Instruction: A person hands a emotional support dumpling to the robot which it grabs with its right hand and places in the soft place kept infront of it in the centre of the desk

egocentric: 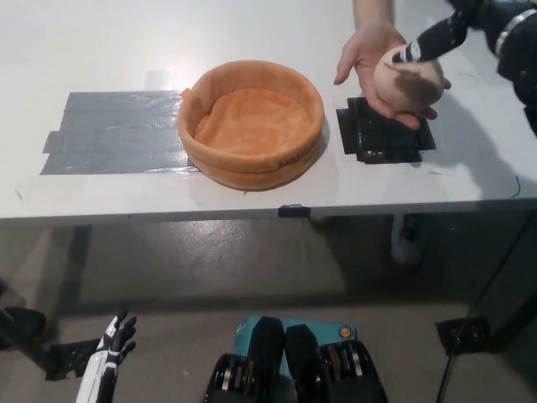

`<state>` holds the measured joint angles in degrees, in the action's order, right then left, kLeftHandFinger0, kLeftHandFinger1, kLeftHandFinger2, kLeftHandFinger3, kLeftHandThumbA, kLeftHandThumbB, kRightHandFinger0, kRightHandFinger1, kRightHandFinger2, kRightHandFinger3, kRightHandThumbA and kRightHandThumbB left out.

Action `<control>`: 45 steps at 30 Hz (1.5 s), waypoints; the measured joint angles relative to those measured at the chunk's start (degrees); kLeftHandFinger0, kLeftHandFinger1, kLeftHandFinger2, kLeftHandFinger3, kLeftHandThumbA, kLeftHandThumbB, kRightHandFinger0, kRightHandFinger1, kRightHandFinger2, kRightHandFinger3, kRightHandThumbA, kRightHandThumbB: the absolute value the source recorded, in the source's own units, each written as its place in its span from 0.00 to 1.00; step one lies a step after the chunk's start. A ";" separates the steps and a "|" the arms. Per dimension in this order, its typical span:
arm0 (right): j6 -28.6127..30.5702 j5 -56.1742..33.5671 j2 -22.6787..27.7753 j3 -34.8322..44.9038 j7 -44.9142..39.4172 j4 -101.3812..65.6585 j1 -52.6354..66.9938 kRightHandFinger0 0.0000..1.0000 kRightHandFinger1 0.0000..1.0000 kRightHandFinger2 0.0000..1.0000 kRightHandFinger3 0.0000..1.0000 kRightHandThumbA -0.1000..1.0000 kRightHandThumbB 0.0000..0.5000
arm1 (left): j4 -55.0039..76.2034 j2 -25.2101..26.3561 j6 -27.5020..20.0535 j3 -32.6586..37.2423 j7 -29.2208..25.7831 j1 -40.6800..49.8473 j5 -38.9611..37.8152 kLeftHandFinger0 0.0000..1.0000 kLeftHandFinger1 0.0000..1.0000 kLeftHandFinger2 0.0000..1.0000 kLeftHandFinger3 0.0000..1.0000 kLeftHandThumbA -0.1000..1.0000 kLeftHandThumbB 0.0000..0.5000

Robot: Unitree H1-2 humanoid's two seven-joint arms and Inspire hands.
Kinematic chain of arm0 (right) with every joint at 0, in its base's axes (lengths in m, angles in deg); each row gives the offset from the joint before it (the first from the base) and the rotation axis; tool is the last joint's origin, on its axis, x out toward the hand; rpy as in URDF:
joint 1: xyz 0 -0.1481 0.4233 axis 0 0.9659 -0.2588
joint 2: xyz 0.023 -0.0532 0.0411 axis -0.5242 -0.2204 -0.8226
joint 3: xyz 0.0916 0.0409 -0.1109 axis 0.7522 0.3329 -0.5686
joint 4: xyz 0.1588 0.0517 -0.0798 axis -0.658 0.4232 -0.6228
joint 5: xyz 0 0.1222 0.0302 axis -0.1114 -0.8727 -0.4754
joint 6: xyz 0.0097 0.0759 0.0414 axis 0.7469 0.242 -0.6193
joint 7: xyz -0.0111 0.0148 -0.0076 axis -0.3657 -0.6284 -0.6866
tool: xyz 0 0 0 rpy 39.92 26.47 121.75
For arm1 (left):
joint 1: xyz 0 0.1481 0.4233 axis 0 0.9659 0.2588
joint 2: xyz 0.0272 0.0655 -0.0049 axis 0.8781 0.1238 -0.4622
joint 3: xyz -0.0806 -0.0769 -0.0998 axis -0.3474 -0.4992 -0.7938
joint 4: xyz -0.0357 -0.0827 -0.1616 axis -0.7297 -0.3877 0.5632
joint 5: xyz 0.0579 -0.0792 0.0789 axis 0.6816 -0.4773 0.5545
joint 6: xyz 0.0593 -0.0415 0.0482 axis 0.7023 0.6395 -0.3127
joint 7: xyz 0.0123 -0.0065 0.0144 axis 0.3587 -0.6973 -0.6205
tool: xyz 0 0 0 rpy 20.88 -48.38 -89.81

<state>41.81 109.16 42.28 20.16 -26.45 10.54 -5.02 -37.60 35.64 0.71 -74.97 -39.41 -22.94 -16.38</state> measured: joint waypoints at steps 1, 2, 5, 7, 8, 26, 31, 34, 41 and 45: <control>-0.32 0.43 -0.60 -0.17 -0.94 1.50 -0.17 1.00 1.00 1.00 1.00 1.00 0.90 | 0.16 0.01 0.01 0.00 0.00 0.17 0.01 1.00 1.00 1.00 1.00 1.00 0.78; -0.64 0.62 -1.18 -0.25 -1.69 3.10 -0.43 1.00 1.00 1.00 1.00 1.00 0.86 | 0.37 0.02 0.05 0.00 0.00 0.21 0.04 1.00 1.00 1.00 1.00 1.00 0.77; -1.14 0.69 -2.80 -0.41 -3.52 7.99 -1.60 1.00 1.00 1.00 1.00 1.00 0.79 | 1.07 0.04 0.37 0.01 0.00 0.04 0.06 1.00 1.00 1.00 1.00 1.00 0.77; -1.35 0.74 -3.50 -0.40 -4.68 10.59 -2.44 1.00 1.00 1.00 1.00 1.00 0.76 | 1.52 0.04 0.56 0.01 0.00 -0.08 0.06 1.00 1.00 1.00 1.00 1.00 0.79; -1.43 0.74 -3.70 -0.41 -5.15 11.35 -2.76 1.00 1.00 1.00 1.00 1.00 0.76 | 1.55 0.04 0.60 0.00 0.00 -0.13 0.06 1.00 1.00 1.00 1.00 1.00 0.79; -1.10 3.36 -4.14 -1.78 -9.96 19.90 -4.39 1.00 1.00 1.00 1.00 1.00 0.61 | 1.57 0.24 1.00 -0.02 0.01 -1.16 0.03 1.00 1.00 1.00 1.00 1.00 0.87; -1.18 3.19 -4.16 -0.97 -11.48 20.05 -4.33 0.10 0.30 0.50 1.00 0.26 0.56 | 1.56 0.25 1.00 -0.01 0.01 -1.50 0.06 1.00 1.00 1.00 1.00 1.00 0.88; -1.18 3.87 -4.45 -1.43 -11.63 22.34 -4.77 1.00 1.00 1.00 0.70 0.00 0.60 | 1.55 0.34 1.00 -0.02 0.01 -1.56 0.05 1.00 1.00 1.00 1.00 1.00 0.90; -0.80 6.72 -4.46 -3.06 -11.31 21.70 -4.24 0.25 0.58 0.59 0.65 0.00 0.43 | 1.49 0.40 1.01 -0.02 0.02 -1.85 0.03 1.00 1.00 1.00 1.00 1.00 0.95; -0.65 7.66 -4.46 -2.80 -10.79 21.42 -3.94 0.36 0.86 0.91 0.50 0.00 0.39 | 1.50 0.54 1.01 -0.02 0.03 -2.26 0.01 1.00 1.00 1.00 1.00 1.00 1.00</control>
<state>41.16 116.82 37.82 17.35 -37.24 31.96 -8.96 -36.10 36.18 1.71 -74.99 -39.39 -25.20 -16.36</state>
